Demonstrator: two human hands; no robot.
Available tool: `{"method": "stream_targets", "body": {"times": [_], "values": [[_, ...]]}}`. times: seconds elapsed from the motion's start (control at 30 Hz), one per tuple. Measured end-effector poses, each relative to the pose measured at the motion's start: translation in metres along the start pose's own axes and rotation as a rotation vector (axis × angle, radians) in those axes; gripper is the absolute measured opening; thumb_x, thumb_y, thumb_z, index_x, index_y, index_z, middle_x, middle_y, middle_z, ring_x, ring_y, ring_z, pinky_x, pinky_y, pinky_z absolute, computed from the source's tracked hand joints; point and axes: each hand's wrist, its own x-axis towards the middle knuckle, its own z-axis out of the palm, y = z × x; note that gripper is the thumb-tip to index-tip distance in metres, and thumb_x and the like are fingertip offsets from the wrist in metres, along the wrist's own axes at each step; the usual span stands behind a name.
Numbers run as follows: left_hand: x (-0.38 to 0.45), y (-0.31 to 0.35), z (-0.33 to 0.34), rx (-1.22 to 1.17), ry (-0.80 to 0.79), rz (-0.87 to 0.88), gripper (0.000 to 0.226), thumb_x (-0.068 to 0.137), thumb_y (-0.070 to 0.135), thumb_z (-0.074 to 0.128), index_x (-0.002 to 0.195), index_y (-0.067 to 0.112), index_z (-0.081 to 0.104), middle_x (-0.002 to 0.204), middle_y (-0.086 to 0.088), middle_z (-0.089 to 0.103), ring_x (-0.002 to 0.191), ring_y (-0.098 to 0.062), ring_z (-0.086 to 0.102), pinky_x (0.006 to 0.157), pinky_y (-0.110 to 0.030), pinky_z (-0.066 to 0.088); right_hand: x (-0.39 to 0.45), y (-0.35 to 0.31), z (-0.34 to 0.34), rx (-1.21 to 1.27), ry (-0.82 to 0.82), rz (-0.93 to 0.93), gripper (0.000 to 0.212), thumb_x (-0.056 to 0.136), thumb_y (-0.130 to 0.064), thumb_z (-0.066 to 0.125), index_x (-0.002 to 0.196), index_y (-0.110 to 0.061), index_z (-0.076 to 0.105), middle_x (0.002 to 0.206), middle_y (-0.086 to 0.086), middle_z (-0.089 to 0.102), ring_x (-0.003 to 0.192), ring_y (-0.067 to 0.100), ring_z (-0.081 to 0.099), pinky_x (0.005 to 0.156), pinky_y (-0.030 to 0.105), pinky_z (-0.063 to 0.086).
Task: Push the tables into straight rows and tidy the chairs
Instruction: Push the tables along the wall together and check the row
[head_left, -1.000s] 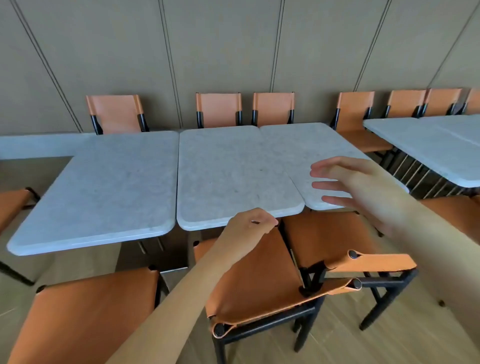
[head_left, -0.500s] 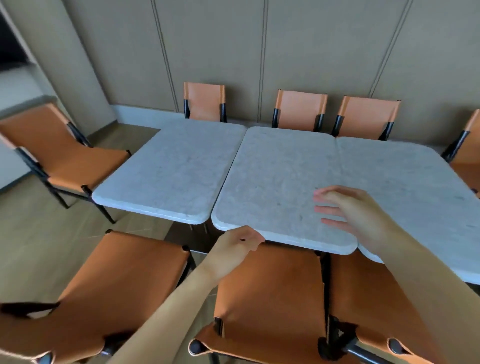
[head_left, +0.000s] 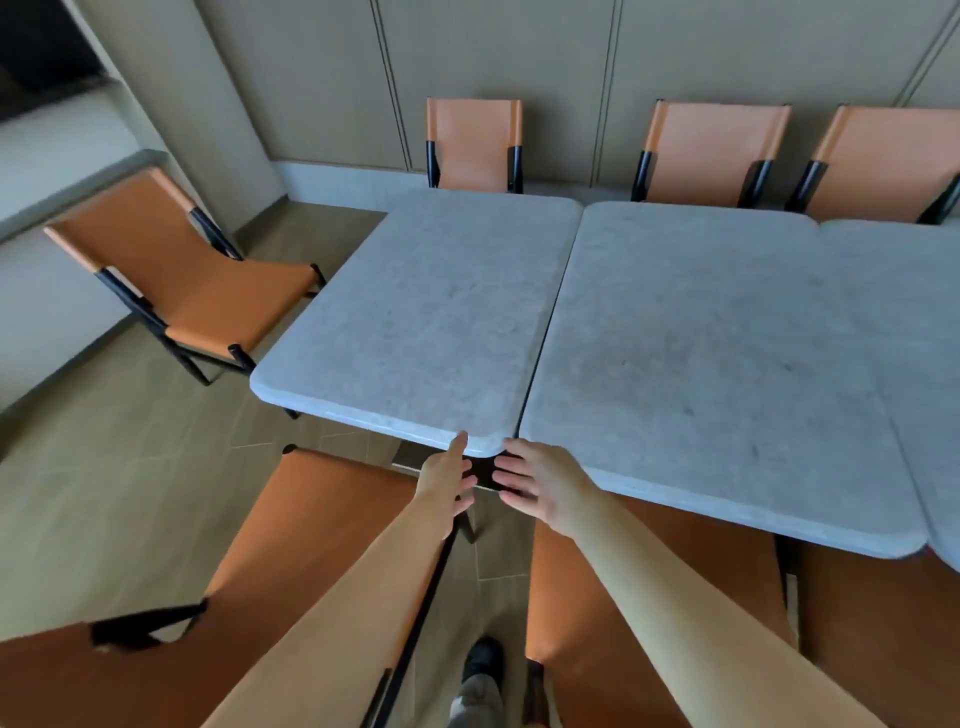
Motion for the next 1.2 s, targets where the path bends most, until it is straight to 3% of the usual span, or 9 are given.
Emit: {"method": "stream_targets", "body": {"times": [0.1,0.2,0.33,0.43,0.53,0.63,0.97,1.1,1.2], "values": [[0.07,0.013,-0.007,-0.103,-0.024,-0.13,0.039,0.095,0.05,0.064,0.1,0.012,0.058,0.097,-0.004,0.059,0.09,-0.019,0.064,0.072,-0.031,0.052,0.068,0.007,0.041,0.195,0.096,0.136,0.025,0.092,-0.025,0.072,0.11,-0.01,0.063,0.108,0.009,0.068,0.1,0.023,0.068,0.076,0.036,0.057],[0.119,0.014,-0.013,-0.133,-0.011,-0.255,0.04,0.092,0.048,0.069,0.086,0.012,0.054,0.078,-0.004,0.048,0.071,-0.017,0.051,0.07,-0.029,0.049,0.12,0.011,0.067,0.35,0.188,0.228,0.045,0.086,-0.034,0.078,0.117,-0.01,0.057,0.111,0.008,0.063,0.098,0.021,0.066,0.091,0.039,0.056],[0.176,0.01,-0.027,-0.22,0.041,-0.345,0.057,0.084,0.051,0.077,0.118,0.012,0.052,0.098,-0.006,0.054,0.089,-0.018,0.058,0.083,-0.032,0.053,0.164,0.008,0.084,0.557,0.292,0.277,0.066,0.083,-0.041,0.079,0.135,-0.014,0.049,0.126,0.007,0.054,0.116,0.021,0.058,0.104,0.04,0.045],[0.21,0.007,-0.043,-0.357,0.053,-0.346,0.069,0.086,0.047,0.077,0.137,0.008,0.052,0.114,-0.008,0.06,0.098,-0.019,0.061,0.09,-0.033,0.052,0.194,0.015,0.091,0.692,0.335,0.3,0.073,0.08,-0.044,0.082,0.139,-0.014,0.051,0.102,0.004,0.053,0.089,0.019,0.054,0.103,0.039,0.043],[0.236,0.013,-0.06,-0.451,-0.017,-0.332,0.058,0.091,0.045,0.071,0.134,0.008,0.055,0.14,-0.009,0.058,0.122,-0.021,0.059,0.111,-0.034,0.043,0.221,0.024,0.102,0.862,0.315,0.287,0.076,0.079,-0.047,0.082,0.141,-0.017,0.051,0.137,0.006,0.055,0.127,0.024,0.053,0.109,0.04,0.039],[0.26,0.024,-0.076,-0.463,-0.026,-0.331,0.035,0.092,0.038,0.072,0.115,0.014,0.06,0.144,-0.004,0.055,0.129,-0.02,0.054,0.117,-0.037,0.038,0.237,0.025,0.114,0.959,0.337,0.273,0.074,0.08,-0.046,0.081,0.14,-0.014,0.05,0.142,0.01,0.052,0.138,0.028,0.045,0.115,0.043,0.035],[0.263,0.022,-0.058,-0.438,0.002,-0.361,0.064,0.09,0.04,0.073,0.141,0.009,0.048,0.149,-0.012,0.048,0.137,-0.029,0.05,0.11,-0.047,0.047,0.244,0.037,0.096,0.905,0.244,0.251,0.062,0.08,-0.044,0.081,0.126,-0.009,0.059,0.107,0.009,0.067,0.083,0.021,0.07,0.095,0.041,0.056],[0.26,0.024,-0.053,-0.381,0.025,-0.327,0.061,0.093,0.045,0.067,0.138,0.008,0.051,0.145,-0.011,0.055,0.133,-0.027,0.054,0.111,-0.046,0.046,0.233,0.032,0.091,0.888,0.227,0.264,0.038,0.087,-0.037,0.076,0.102,-0.006,0.06,0.149,0.023,0.048,0.14,0.037,0.045,0.084,0.041,0.058],[0.255,0.026,-0.049,-0.347,0.013,-0.308,0.062,0.095,0.046,0.063,0.141,0.006,0.05,0.144,-0.012,0.055,0.133,-0.027,0.054,0.111,-0.047,0.045,0.234,0.031,0.088,0.89,0.194,0.278,0.037,0.086,-0.035,0.076,0.102,-0.007,0.06,0.149,0.023,0.048,0.138,0.037,0.046,0.076,0.04,0.06]]}}
